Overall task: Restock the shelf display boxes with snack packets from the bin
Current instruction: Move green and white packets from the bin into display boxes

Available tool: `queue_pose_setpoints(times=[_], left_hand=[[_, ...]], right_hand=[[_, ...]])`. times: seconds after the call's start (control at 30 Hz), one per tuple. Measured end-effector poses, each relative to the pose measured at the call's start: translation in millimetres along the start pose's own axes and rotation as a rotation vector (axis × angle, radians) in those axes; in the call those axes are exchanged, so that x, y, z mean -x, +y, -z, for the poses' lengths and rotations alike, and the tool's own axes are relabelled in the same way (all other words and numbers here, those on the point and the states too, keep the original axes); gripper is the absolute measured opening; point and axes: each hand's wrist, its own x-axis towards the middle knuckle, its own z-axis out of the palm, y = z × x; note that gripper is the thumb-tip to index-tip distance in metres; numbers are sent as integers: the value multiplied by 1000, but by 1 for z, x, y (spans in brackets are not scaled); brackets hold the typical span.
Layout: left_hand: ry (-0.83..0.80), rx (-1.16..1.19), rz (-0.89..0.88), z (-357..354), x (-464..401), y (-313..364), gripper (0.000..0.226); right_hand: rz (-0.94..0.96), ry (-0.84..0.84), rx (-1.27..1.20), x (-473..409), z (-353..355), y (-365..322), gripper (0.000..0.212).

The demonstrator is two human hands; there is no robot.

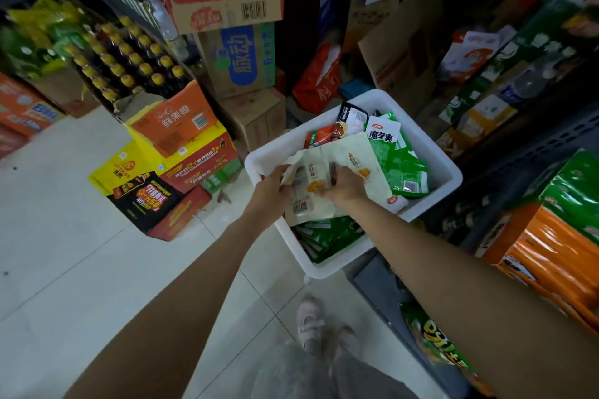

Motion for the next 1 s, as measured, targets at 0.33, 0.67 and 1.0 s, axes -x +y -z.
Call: queue_pose_setpoints(times=[0.33,0.67,1.0], left_hand=[[205,298,16,4,-20,29,26],[-26,903,34,-21,-55,117,29],[-209,767,-304,-61,3,202,29]], right_hand=[[75,186,-56,-5,43,11,13],[302,316,-546,13,103,0,18],[392,575,-526,66,177,40,33]])
